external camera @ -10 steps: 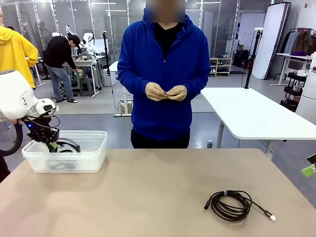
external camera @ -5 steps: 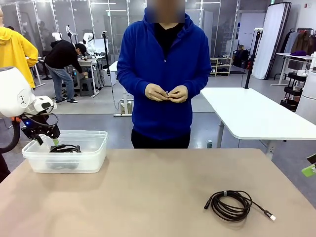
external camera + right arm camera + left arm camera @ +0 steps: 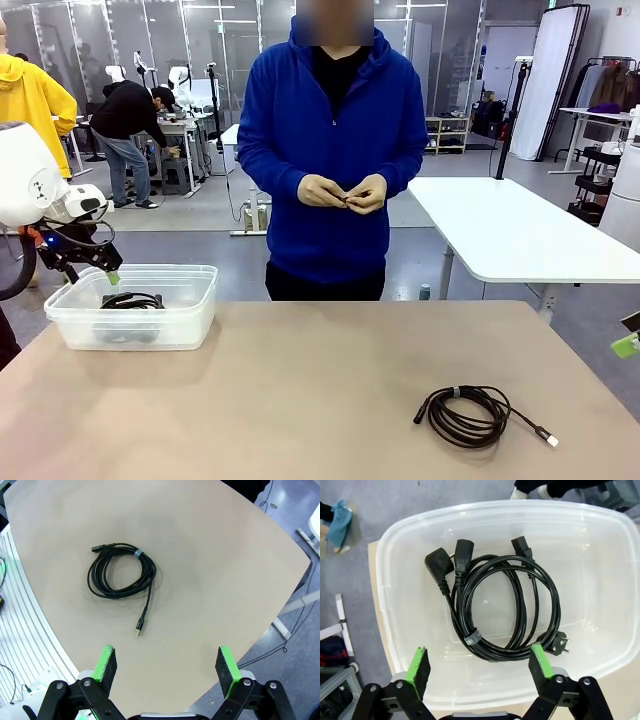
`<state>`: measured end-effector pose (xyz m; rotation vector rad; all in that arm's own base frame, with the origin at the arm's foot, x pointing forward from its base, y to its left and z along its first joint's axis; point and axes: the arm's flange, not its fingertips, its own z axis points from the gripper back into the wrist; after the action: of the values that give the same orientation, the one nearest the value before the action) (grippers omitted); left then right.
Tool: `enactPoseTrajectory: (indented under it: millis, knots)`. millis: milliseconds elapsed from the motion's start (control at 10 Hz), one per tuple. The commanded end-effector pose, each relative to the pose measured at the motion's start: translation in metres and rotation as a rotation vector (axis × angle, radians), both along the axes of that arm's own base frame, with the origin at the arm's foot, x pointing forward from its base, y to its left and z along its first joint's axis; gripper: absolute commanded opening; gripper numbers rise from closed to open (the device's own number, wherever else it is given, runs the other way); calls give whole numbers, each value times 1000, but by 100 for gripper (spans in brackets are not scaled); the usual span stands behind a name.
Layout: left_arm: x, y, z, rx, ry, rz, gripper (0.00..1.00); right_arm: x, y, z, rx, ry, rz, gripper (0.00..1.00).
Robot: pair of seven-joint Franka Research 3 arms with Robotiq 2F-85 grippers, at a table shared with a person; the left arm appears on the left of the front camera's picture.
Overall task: Organize and store the cables.
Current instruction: Place the Power Cable into the Organizing box, then place the USB Extension Cable into the Organizing box.
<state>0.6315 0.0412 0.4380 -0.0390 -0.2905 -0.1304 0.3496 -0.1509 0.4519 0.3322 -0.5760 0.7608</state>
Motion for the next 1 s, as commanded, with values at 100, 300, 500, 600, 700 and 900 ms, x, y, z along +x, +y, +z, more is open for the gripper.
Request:
enactPoseTrajectory:
  millis: [100, 300, 500, 600, 700, 900]
  knots:
    - [2, 2, -4, -2, -6, 17, 100, 1, -1, 1, 12, -8, 6, 100]
    - [2, 2, -4, -2, -6, 17, 100, 1, -1, 1, 12, -8, 6, 100]
    - [2, 2, -4, -2, -6, 17, 100, 1, -1, 1, 12, -8, 6, 100]
    - [2, 2, -4, -2, -6, 17, 100, 1, -1, 1, 12, -8, 6, 100]
    - [2, 2, -4, -2, -6, 17, 100, 1, -1, 1, 12, -8, 6, 100]
    - [2, 2, -4, -2, -6, 17, 100, 1, -1, 1, 12, -8, 6, 100]
